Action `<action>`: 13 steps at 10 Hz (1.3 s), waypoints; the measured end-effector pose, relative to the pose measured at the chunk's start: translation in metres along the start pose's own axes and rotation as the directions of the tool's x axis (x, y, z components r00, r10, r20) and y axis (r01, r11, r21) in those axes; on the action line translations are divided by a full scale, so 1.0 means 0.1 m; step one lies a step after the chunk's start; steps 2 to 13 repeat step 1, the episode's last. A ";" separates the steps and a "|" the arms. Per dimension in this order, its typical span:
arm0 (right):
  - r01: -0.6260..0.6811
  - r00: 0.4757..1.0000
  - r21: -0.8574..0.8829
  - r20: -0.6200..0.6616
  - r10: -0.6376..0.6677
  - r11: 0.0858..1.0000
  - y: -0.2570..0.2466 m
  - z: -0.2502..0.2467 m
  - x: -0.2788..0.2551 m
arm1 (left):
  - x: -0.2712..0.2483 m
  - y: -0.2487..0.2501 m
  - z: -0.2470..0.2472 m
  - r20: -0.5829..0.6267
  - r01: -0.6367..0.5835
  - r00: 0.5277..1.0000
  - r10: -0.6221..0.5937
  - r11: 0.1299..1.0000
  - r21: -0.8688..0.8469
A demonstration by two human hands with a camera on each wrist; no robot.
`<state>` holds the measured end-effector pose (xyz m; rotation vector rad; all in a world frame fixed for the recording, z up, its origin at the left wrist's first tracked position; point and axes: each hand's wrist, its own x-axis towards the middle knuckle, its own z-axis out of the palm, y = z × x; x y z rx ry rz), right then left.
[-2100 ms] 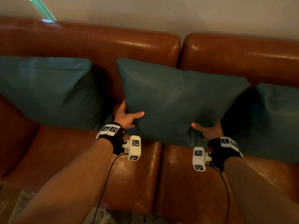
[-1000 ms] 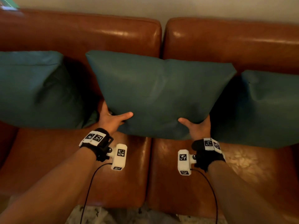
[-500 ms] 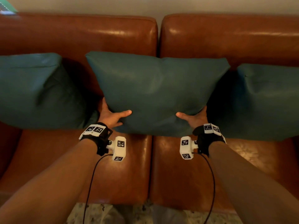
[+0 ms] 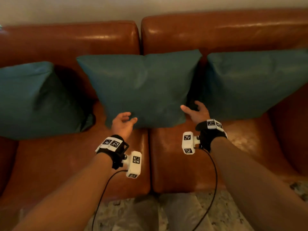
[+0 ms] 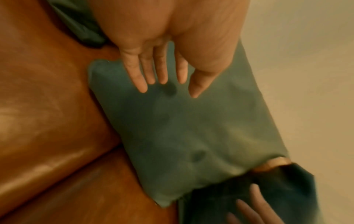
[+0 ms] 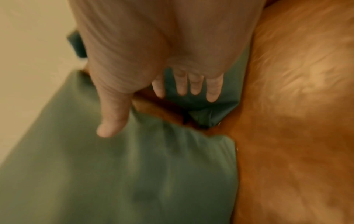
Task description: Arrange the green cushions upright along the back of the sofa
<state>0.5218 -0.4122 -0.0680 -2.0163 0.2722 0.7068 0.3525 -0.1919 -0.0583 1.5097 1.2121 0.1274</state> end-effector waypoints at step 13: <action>-0.004 0.995 0.034 -0.097 0.008 0.999 0.06 -0.36 -0.10 | -0.16 0.13 0.32 0.194 0.016 0.981 -0.005 0.999 -0.051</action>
